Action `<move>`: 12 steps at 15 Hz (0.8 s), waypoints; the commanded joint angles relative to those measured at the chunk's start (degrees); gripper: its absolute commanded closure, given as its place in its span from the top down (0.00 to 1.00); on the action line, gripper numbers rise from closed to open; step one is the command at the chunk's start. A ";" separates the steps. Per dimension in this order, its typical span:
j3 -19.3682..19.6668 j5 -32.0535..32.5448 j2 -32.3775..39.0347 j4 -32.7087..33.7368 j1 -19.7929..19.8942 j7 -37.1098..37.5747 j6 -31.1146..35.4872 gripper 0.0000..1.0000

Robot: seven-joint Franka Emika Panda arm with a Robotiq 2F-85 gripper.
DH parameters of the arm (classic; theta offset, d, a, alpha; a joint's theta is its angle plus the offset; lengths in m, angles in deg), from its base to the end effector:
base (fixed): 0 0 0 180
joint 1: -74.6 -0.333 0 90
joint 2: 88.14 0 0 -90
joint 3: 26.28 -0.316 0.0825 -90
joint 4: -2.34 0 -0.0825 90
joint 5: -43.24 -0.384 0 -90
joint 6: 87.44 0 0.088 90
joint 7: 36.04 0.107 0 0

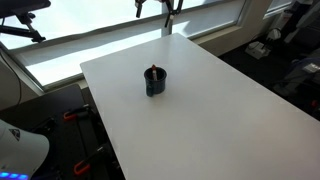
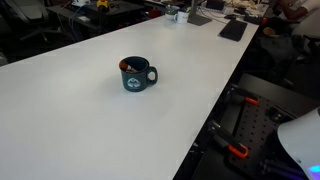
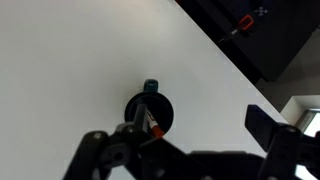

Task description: Put the marker on the table

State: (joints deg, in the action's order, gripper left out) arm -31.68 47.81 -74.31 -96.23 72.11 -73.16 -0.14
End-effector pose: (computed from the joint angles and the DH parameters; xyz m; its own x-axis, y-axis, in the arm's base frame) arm 0.5727 0.0669 0.4165 0.6161 0.6963 -0.3683 0.6724 -0.7084 -0.2145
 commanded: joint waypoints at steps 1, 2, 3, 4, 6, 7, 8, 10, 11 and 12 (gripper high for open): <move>-0.20 -0.06 0.65 0.68 0.11 0.55 -0.57 1.00; -0.14 -0.32 2.29 2.03 0.24 0.27 -1.76 1.00; -0.12 -0.54 3.42 2.76 0.32 0.20 -2.30 1.00; -0.13 -0.51 4.70 3.40 0.39 -0.08 -2.57 1.00; -0.24 -0.62 7.56 5.11 0.64 -0.67 -3.67 1.00; -0.33 -0.67 9.19 6.39 0.76 -0.88 -4.63 1.00; -0.52 -0.52 10.70 7.43 0.91 -1.77 -5.00 1.00; -0.83 -0.52 14.43 10.80 0.98 -2.96 -6.61 1.00; -0.89 -0.46 16.45 12.83 0.86 -2.91 -7.92 1.00; -0.96 -0.21 18.49 14.98 0.63 -3.02 -9.09 1.00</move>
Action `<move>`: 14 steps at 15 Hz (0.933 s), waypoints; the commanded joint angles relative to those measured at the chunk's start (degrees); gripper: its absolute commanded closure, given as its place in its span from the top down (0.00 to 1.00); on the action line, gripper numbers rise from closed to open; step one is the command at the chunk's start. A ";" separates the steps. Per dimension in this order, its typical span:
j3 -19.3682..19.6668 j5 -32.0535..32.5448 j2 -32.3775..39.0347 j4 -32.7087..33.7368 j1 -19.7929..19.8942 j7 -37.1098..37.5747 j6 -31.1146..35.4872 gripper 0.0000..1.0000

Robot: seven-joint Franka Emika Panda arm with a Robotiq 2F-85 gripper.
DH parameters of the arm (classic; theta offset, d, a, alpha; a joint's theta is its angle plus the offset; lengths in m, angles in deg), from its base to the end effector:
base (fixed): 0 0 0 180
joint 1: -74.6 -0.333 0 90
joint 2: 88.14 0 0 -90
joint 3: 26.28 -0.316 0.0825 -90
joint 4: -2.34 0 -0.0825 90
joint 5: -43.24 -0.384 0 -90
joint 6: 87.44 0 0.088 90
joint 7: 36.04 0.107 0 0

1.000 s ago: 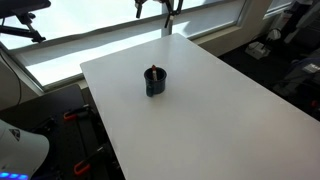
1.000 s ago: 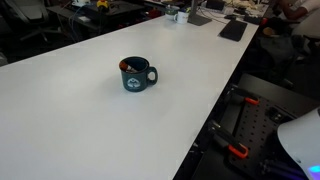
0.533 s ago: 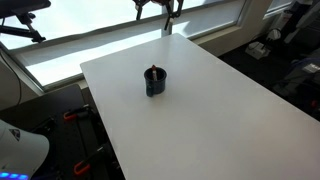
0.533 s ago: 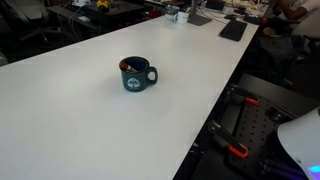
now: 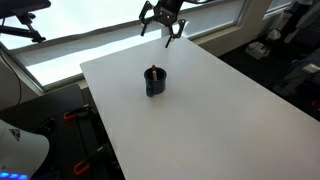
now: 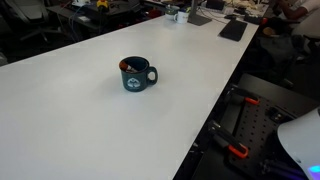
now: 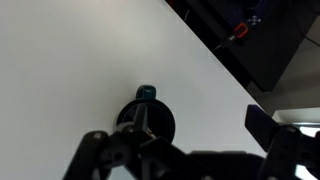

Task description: Put the marker on the table

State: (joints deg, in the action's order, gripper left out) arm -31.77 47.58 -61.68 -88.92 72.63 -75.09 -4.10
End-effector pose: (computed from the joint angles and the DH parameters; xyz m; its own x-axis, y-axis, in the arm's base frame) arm 0.6020 0.0637 0.3366 0.5384 0.7109 -0.4524 0.6359 -0.6951 -0.3355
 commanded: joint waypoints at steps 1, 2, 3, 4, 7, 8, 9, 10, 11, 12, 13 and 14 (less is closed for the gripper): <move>-0.67 0.20 1.80 1.81 0.45 0.04 -1.16 1.00; -0.79 0.22 3.48 3.49 0.42 0.04 -2.00 1.00; -0.87 0.23 4.75 4.72 0.41 0.04 -2.38 1.00; -0.93 0.23 5.55 5.52 0.41 0.05 -2.67 1.00; -0.99 0.23 5.95 6.37 0.39 0.04 -3.19 1.00; -1.00 0.23 5.94 6.51 0.39 0.04 -3.30 1.00; -1.01 0.23 5.95 6.59 0.39 0.04 -3.34 1.00; -1.01 0.23 5.95 6.65 0.38 0.04 -3.37 1.00; -1.01 0.23 5.95 6.69 0.38 0.04 -3.42 1.00; -1.01 0.23 5.95 6.70 0.38 0.04 -3.46 1.00; -1.02 0.23 5.95 6.70 0.38 0.04 -3.48 1.00; -1.02 0.23 5.95 6.71 0.38 0.04 -3.50 1.00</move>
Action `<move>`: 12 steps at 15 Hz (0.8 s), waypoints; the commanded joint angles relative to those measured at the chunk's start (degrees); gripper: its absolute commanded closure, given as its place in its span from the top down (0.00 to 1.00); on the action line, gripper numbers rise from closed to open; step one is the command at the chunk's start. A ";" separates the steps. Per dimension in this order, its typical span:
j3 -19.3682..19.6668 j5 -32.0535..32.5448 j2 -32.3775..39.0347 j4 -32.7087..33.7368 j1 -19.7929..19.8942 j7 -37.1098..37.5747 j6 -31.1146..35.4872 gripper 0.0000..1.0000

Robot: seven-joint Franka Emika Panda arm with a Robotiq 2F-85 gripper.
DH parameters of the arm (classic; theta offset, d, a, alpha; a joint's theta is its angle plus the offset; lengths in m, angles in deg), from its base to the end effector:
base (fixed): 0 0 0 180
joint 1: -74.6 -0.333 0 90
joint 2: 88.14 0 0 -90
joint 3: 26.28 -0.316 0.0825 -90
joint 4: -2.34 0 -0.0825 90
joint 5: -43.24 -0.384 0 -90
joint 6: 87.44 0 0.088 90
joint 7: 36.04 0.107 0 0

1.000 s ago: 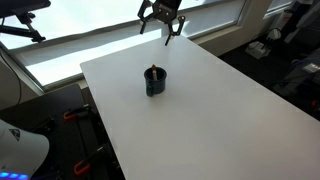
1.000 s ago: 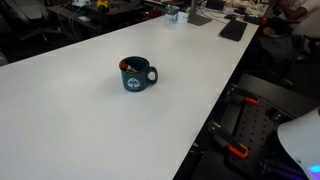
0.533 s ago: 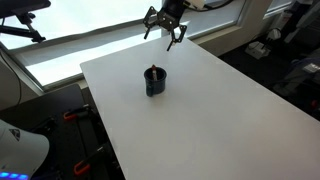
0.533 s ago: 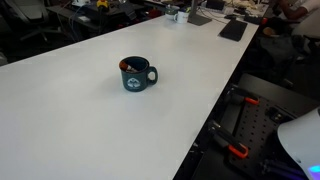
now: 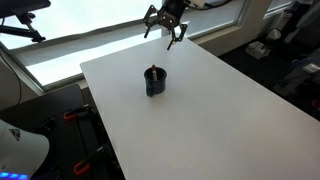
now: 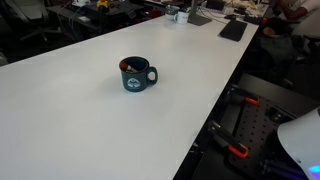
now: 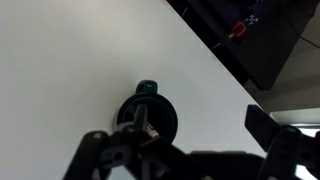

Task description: Put the marker on the table

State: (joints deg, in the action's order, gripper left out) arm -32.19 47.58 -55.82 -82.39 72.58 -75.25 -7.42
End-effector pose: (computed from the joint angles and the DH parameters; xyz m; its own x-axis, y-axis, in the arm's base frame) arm 0.6205 0.0680 0.3177 0.5146 0.7154 -0.4725 0.6214 -0.6910 -0.3694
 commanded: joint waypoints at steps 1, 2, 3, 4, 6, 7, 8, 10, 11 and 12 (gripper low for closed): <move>-0.60 0.22 0.09 0.17 0.44 0.20 -0.19 1.00; -0.60 0.22 0.09 0.17 0.44 0.20 -0.20 1.00; -0.72 0.57 1.22 1.30 0.13 -0.12 -1.23 1.00; -0.78 0.81 1.97 1.82 -0.07 -0.21 -1.62 1.00; -1.07 1.38 3.99 3.12 -0.54 -0.44 -2.65 1.00; -1.28 1.53 5.25 4.08 -0.72 -0.61 -3.50 1.00; -1.50 1.66 6.42 4.92 -0.90 -0.80 -4.29 1.00; -1.95 1.99 8.85 6.89 -1.33 -0.99 -6.21 1.00; -2.08 2.40 10.11 7.97 -1.56 -1.30 -7.36 1.00; -2.23 2.58 11.75 9.45 -1.57 -1.73 -8.68 1.00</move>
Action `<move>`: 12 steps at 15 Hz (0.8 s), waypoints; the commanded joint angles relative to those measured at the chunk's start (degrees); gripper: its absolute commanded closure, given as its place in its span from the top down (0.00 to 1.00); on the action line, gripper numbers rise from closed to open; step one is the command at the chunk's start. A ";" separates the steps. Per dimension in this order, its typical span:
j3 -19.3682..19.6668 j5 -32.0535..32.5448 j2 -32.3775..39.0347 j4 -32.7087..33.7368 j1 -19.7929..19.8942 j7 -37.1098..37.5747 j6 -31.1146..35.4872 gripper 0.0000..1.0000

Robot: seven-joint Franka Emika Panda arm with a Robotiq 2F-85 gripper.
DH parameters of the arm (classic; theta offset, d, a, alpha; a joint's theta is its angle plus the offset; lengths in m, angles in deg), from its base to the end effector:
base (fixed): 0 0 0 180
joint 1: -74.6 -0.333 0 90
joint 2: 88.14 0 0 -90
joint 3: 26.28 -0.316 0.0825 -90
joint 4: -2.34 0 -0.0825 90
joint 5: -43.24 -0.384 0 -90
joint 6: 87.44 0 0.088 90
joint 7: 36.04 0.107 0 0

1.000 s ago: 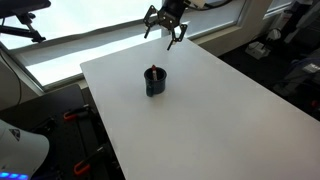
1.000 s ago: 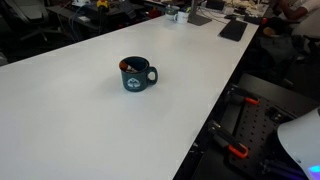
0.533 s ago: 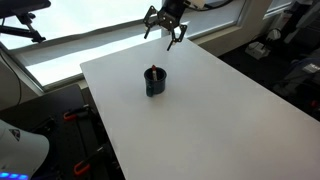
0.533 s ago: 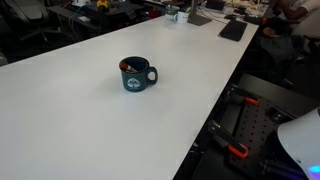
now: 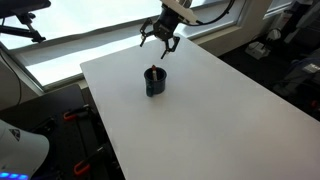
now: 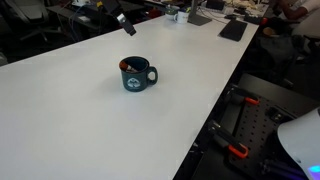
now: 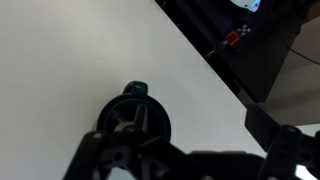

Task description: Put the marker on the table

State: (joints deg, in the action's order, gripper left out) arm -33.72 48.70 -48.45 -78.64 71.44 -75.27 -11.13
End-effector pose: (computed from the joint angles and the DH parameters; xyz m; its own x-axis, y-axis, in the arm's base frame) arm 0.6198 0.0909 0.2629 0.4178 0.7323 -0.5378 0.6020 -0.6664 -0.4398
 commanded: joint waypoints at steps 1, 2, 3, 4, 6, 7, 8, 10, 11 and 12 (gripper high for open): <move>-0.75 0.49 1.39 1.30 0.18 0.14 -1.37 1.00; -0.86 0.54 2.24 1.77 0.14 0.15 -1.53 1.00; -0.87 0.55 2.58 1.76 0.16 0.15 -1.47 1.00; -0.86 0.54 2.64 1.76 0.20 0.15 -1.47 1.00; -0.84 0.53 2.59 1.87 0.31 0.15 -1.54 1.00; -0.84 0.53 2.59 1.87 0.31 0.15 -1.54 1.00; -0.84 0.53 2.58 1.87 0.31 0.15 -1.54 1.00; -0.80 0.49 3.46 2.76 0.31 0.12 -2.06 1.00; -0.84 0.56 3.95 3.20 0.37 -0.22 -2.16 1.00; -0.86 0.76 4.30 3.45 0.37 -0.48 -2.07 1.00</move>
State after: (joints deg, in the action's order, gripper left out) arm -34.07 49.01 -45.39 -77.00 71.50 -75.33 -12.45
